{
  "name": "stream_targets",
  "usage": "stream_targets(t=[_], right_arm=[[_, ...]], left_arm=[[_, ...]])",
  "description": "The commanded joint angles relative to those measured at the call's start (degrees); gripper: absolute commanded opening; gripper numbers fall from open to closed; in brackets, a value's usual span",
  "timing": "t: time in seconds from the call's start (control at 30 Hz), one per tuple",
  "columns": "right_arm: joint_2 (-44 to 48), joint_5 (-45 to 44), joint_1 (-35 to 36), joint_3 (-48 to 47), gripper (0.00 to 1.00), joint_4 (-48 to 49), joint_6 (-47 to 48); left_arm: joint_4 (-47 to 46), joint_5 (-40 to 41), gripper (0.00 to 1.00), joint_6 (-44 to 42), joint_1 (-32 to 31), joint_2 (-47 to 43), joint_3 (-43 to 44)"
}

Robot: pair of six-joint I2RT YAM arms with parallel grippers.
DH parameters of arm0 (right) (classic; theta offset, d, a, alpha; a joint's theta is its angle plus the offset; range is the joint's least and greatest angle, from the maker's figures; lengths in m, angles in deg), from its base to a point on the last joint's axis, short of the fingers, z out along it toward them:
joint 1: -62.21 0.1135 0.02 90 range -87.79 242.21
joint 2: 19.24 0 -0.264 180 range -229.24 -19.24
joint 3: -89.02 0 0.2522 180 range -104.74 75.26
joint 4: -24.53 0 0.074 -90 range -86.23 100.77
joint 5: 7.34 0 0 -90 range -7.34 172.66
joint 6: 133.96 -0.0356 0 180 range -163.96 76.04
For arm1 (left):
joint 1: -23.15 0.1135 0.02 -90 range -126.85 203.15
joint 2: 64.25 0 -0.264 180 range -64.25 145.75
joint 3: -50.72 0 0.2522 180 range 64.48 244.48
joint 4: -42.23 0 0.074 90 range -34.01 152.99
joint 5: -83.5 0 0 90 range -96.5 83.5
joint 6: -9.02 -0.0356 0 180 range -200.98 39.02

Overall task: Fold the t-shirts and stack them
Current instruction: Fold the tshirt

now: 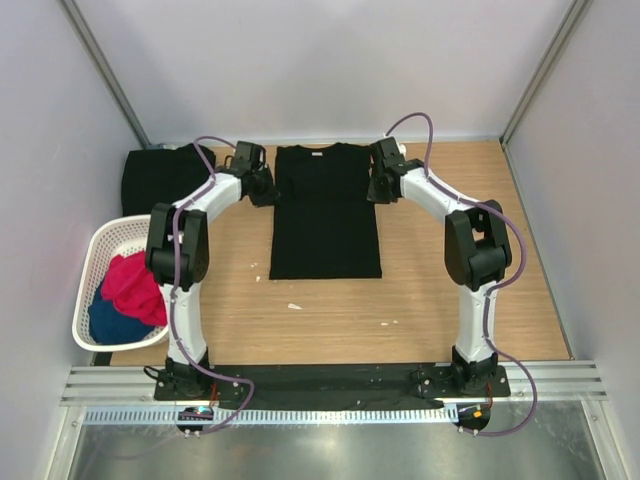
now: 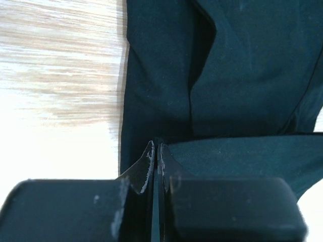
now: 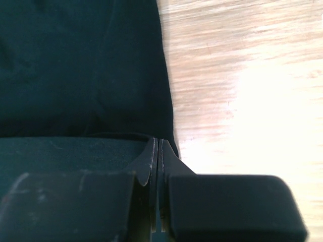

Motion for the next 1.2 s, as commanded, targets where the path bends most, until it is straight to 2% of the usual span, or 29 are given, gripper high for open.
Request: stream_targets(t=[0.0,0.13,0.17,0.23,0.27,0.33,0.37,0.47,0.5,0.6,0.63,0.7,0.83,0.97,1.17], right_arm=[[-3.02,0.37,-1.17,-3.03,0.02,1.26,1.93],[-4.61,4.24,-1.18,-2.95,0.13,4.32,3.25],[-4.87,4.94,-1.26,-3.29,0.27,4.33,3.69],[-5.57,5.22,-1.26,-5.22,0.39,3.11,3.78],[-5.58,5.21,-1.35,-6.8,0.49,2.67,3.96],[-4.88,4.78,-1.53,-8.21,0.6,0.83,4.22],[-4.44,5.04,-1.61,-8.83,0.65,0.21,4.22],[-1.1,8.28,-1.88,-9.36,0.73,-1.2,4.48],[-0.14,8.38,-1.88,-8.58,0.78,-1.81,4.14],[4.78,13.29,-1.88,-3.49,0.8,-2.96,2.04],[6.36,14.26,-1.88,-1.47,0.81,-3.14,1.15],[10.75,16.46,-1.88,6.17,0.82,-2.96,-0.6],[18.23,20.06,-1.53,20.75,0.85,0.71,-3.68],[24.73,22.88,-0.91,33.93,0.86,3.36,-5.62],[30.63,22.27,0.32,42.04,0.82,7.05,-6.85]], left_arm=[[-1.89,0.39,0.0,-1.09,0.07,2.04,2.62],[0.4,2.49,0.02,-2.85,-0.02,2.49,4.12],[0.57,3.01,0.06,-3.63,0.07,2.49,4.47],[1.36,3.02,0.11,-4.6,0.07,2.22,5.08],[1.98,3.19,0.26,-5.13,0.07,2.14,5.61],[3.47,3.02,0.4,-5.75,-0.02,1.26,6.93],[3.91,3.02,0.53,-6.19,-0.02,0.65,7.19],[6.54,2.93,0.69,-6.89,0.07,-3.04,7.11],[7.25,2.93,0.7,-7.5,0.07,-4.44,6.93],[10.24,1.54,0.73,-5.94,0.07,-10.24,3.17],[10.33,0.48,0.73,-5.06,-0.02,-11.82,-0.59],[10.42,-2.68,0.74,-2.6,-0.11,-16.57,-5.53],[11.47,-3.91,0.74,3.72,-0.11,-22.9,-17.48],[10.69,-5.15,0.73,5.23,-1.07,-28.09,-28.55],[7.53,-7.08,0.68,6.46,-1.6,-32.23,-36.92]])
